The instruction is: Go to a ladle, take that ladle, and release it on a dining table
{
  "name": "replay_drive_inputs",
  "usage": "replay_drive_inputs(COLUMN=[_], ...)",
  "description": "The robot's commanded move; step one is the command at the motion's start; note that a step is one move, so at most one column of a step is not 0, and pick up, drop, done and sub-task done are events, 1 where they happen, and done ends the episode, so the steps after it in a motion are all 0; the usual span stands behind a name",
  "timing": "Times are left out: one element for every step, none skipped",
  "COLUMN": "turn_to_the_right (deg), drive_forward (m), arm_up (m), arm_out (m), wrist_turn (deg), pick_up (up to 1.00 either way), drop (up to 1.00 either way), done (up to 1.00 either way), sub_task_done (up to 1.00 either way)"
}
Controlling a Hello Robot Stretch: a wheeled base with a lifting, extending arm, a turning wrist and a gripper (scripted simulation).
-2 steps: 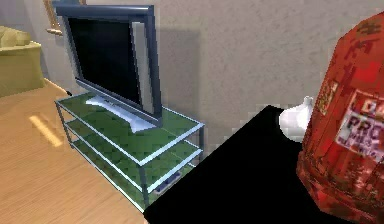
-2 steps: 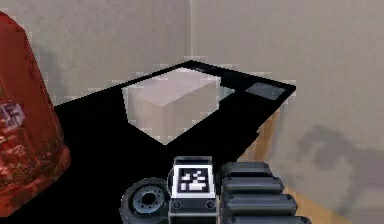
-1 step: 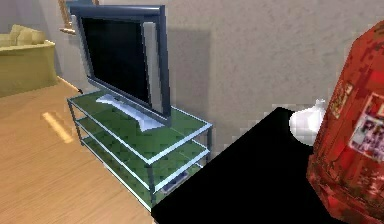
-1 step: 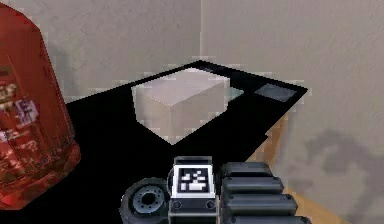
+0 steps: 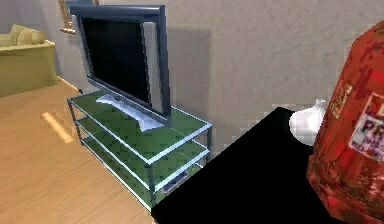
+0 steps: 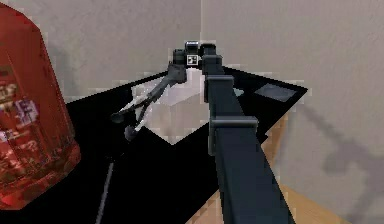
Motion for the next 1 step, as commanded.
replay_drive_inputs(turn_to_the_right=[0.0], drive_forward=[0.0], arm_up=[0.0], arm_out=[0.0], wrist_turn=[45.0], pick_up=[0.0], drop=[0.0], done=[0.0], sub_task_done=[0.0])
